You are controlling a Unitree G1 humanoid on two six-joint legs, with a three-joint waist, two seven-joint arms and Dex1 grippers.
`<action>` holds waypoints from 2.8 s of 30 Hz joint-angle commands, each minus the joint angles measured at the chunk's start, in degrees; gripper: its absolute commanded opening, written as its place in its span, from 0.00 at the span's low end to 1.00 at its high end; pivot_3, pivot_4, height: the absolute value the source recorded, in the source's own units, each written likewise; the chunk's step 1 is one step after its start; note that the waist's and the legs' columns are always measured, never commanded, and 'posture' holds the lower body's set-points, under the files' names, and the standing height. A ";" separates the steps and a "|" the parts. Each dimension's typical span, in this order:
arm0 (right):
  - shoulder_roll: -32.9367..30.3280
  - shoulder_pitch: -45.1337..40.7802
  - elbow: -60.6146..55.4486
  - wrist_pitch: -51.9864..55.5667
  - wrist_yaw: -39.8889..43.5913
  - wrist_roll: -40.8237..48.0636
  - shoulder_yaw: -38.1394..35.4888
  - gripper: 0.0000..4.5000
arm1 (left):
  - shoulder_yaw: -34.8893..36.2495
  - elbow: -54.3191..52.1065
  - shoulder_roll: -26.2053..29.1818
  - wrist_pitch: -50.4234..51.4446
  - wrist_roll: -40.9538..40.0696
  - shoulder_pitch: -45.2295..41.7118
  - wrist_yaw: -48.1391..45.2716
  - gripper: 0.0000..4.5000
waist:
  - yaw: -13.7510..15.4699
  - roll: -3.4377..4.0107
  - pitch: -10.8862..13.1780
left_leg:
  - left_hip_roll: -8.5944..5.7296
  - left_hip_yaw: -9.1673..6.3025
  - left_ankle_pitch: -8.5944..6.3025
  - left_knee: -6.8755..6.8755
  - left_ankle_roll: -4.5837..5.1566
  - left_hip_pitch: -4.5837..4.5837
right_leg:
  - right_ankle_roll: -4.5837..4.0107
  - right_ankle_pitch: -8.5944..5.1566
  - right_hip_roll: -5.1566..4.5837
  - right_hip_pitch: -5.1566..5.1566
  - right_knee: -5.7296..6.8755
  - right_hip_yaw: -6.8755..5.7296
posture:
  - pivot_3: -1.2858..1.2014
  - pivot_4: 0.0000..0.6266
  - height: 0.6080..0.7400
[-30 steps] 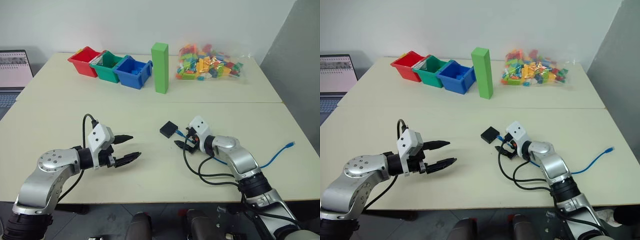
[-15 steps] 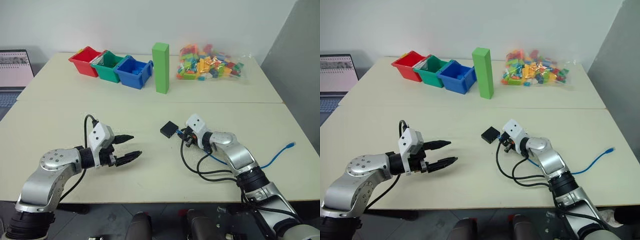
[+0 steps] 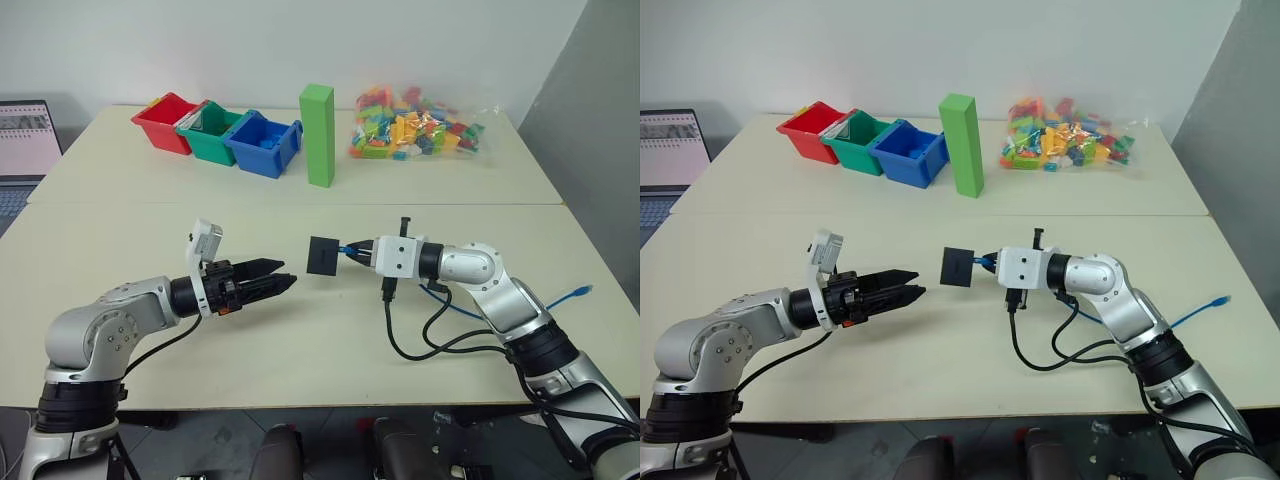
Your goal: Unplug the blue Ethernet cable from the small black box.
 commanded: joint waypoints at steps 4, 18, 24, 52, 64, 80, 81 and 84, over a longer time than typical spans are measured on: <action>-0.12 -1.76 -7.58 -2.40 3.33 -0.70 0.38 0.03 | -0.41 -1.44 -2.93 6.35 -5.99 -3.45 3.31 0.83 | 0.11 0.00 0.00 | -0.01 -0.01 0.00 0.02 -0.01 0.01 | -0.01 0.01 -0.02 0.01 0.01 0.00 | 0.52 0.24 1.00; 1.40 -2.15 -9.39 -0.17 3.62 -1.04 -0.06 0.03 | 0.59 -1.08 -3.32 8.24 -7.96 -3.37 3.59 0.38 | 0.17 0.00 0.00 | -0.02 -0.02 0.01 0.02 -0.01 0.01 | -0.02 0.01 -0.04 0.02 0.03 0.00 | 0.52 0.24 1.00; 1.51 -2.23 -9.23 -0.63 3.49 -1.43 -0.20 0.03 | 1.13 -0.77 -3.10 8.92 -9.41 -3.11 3.47 0.18 | 0.17 0.00 0.00 | -0.02 -0.02 0.01 0.02 -0.01 0.01 | -0.02 0.01 -0.04 0.02 0.02 0.00 | 0.52 0.24 1.00; 4.81 3.97 -23.41 59.31 4.97 43.76 -14.85 0.42 | -7.46 -3.47 3.64 -1.79 -1.66 -2.56 -13.40 0.18 | 0.49 0.01 0.01 | -0.02 -0.03 0.01 0.01 -0.01 0.01 | -0.02 0.01 -0.04 0.01 0.00 0.00 | 0.52 0.24 1.00; 10.07 7.15 -20.45 67.67 -1.68 52.64 -18.43 0.42 | -5.45 -3.13 3.80 -1.83 -3.32 -1.45 -15.44 0.18 | 0.26 0.03 0.01 | -0.02 0.00 0.00 -0.02 0.01 -0.02 | 0.27 -0.16 0.01 -0.03 -0.03 0.02 | 0.52 0.24 1.00; 10.10 6.46 -18.55 67.47 -2.59 54.18 -18.28 0.26 | -5.07 -3.60 3.92 -1.66 -3.88 -1.01 -15.10 0.18 | 0.03 0.03 0.01 | -0.02 0.01 -0.01 -0.03 0.01 -0.02 | 0.29 -0.17 0.01 -0.03 -0.04 0.02 | 0.52 0.24 1.00; 10.06 6.38 -18.54 67.48 -2.60 54.29 -18.27 0.21 | -5.13 -3.67 3.92 -1.73 -3.82 -0.95 -15.13 0.18 | 0.03 0.03 0.02 | -0.02 0.01 -0.01 -0.03 0.01 -0.02 | 0.29 -0.17 0.01 -0.04 -0.04 0.02 | 0.52 0.24 1.00; 9.80 6.24 -18.73 67.53 -2.63 54.87 -18.14 0.06 | -5.13 -3.91 3.86 -1.68 -3.88 -0.80 -15.04 0.18 | 0.03 0.03 0.01 | -0.02 0.01 -0.01 -0.03 0.01 -0.02 | 0.29 -0.17 0.01 -0.04 -0.05 0.03 | 0.52 0.24 1.00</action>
